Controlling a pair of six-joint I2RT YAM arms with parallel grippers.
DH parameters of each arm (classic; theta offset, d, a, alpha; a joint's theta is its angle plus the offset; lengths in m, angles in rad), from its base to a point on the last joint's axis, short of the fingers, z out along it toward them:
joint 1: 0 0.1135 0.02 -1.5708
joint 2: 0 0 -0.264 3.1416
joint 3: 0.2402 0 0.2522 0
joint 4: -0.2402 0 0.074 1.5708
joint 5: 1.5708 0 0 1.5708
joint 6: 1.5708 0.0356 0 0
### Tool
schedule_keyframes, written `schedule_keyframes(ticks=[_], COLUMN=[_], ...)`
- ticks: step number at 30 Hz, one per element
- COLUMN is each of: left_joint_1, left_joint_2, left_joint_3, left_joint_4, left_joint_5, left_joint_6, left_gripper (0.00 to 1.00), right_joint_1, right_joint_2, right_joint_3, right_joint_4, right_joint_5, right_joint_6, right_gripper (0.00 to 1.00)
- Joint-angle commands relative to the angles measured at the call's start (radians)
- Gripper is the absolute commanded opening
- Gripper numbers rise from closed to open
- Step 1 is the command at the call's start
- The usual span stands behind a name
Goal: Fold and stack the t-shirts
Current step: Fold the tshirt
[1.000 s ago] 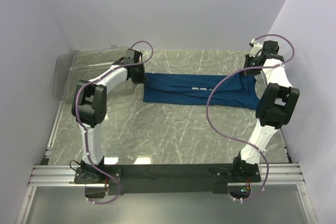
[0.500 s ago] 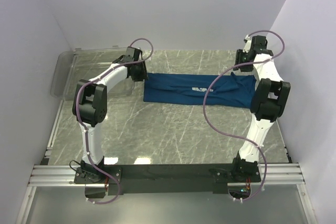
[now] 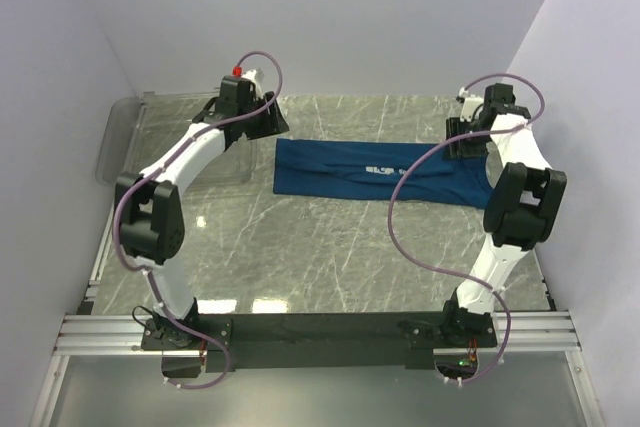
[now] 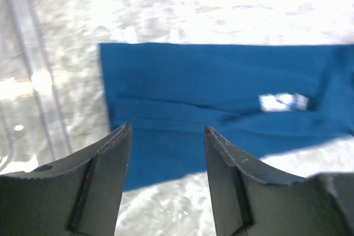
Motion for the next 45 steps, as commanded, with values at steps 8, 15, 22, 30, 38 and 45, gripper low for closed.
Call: schedule_keyframes(ticks=[8, 15, 22, 30, 38, 45], left_joint_1=[-0.036, -0.036, -0.036, -0.036, -0.035, -0.035], left_joint_2=[-0.211, -0.341, -0.441, -0.51, -0.544, -0.538], left_joint_3=[-0.219, -0.335, -0.424, -0.506, -0.521, -0.504], left_joint_4=[0.175, 0.169, 0.15, 0.14, 0.106, 0.074], left_joint_5=[0.171, 0.154, 0.148, 0.134, 0.114, 0.108], left_joint_6=[0.014, 0.016, 0.013, -0.003, 0.008, 0.002], left_gripper=[0.63, 0.63, 0.64, 0.64, 0.64, 0.64], right_joint_1=[-0.021, -0.036, -0.036, -0.035, -0.018, 0.036], right_joint_2=[0.012, 0.11, 0.15, 0.205, 0.165, 0.263], right_joint_3=[-0.068, 0.004, 0.021, 0.092, 0.162, 0.276], right_joint_4=[0.037, 0.035, 0.034, -0.005, 0.006, 0.041], right_joint_5=[0.088, 0.098, 0.05, -0.024, -0.138, -0.246], right_joint_6=[0.173, 0.23, 0.247, 0.27, 0.291, 0.386], right_gripper=[0.58, 0.58, 0.53, 0.35, 0.0, 0.08])
